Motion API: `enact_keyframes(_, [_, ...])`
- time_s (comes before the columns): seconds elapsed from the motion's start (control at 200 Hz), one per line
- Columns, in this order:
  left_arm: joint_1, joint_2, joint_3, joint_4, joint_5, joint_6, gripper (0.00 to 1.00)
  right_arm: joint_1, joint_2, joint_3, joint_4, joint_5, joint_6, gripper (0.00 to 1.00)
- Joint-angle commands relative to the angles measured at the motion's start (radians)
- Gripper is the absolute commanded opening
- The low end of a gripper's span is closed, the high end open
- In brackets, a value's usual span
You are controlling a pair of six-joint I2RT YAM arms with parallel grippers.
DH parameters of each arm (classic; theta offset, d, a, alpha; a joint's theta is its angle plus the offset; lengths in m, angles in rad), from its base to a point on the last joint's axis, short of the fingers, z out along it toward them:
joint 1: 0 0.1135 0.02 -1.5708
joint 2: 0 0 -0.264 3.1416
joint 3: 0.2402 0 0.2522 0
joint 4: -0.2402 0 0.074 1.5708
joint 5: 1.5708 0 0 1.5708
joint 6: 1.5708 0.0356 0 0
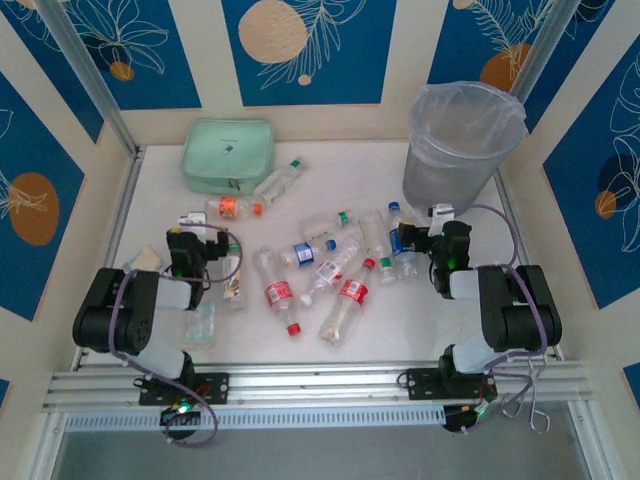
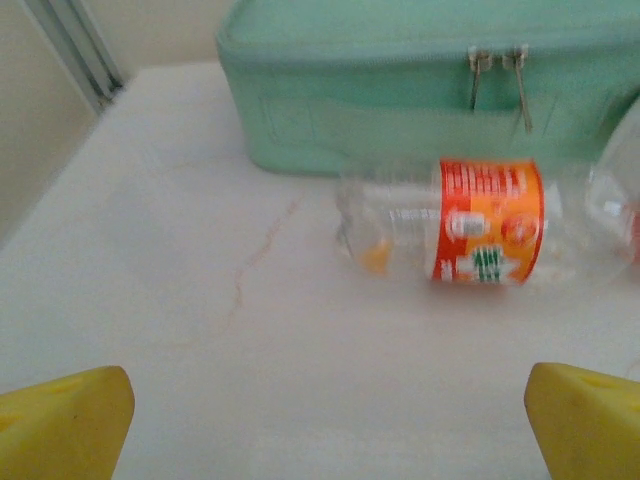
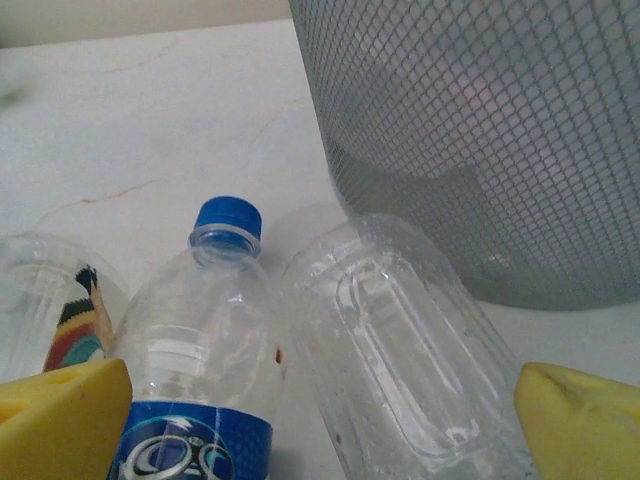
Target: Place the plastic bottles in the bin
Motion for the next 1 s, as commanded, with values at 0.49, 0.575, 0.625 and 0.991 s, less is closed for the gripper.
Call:
enact_keyframes(0.49, [-0.372, -0.287, 0.569, -1.489, 0.028, -0.545, 0.99, 0.144, -0.278, 0.626, -1.447, 0.074, 0.243, 0.99])
enact_keyframes(0.575, [-0.377, -0.307, 0.492, -1.467, 0.028, -0.592, 1.00, 0.143, -0.269, 0.695, -1.504, 0.011, 0.227, 0.99])
enact_keyframes(0.625, [-0.375, -0.305, 0.453, -1.451, 0.023, -0.601, 1.00, 0.140, -0.263, 0.727, -1.515, -0.043, 0.222, 0.99])
enact_keyframes(0.991, [-0.374, -0.159, 0.297, -1.282, 0.083, -0.619, 0.83, 0.136, -0.159, 0.890, -1.588, -0.310, 0.212, 0.86])
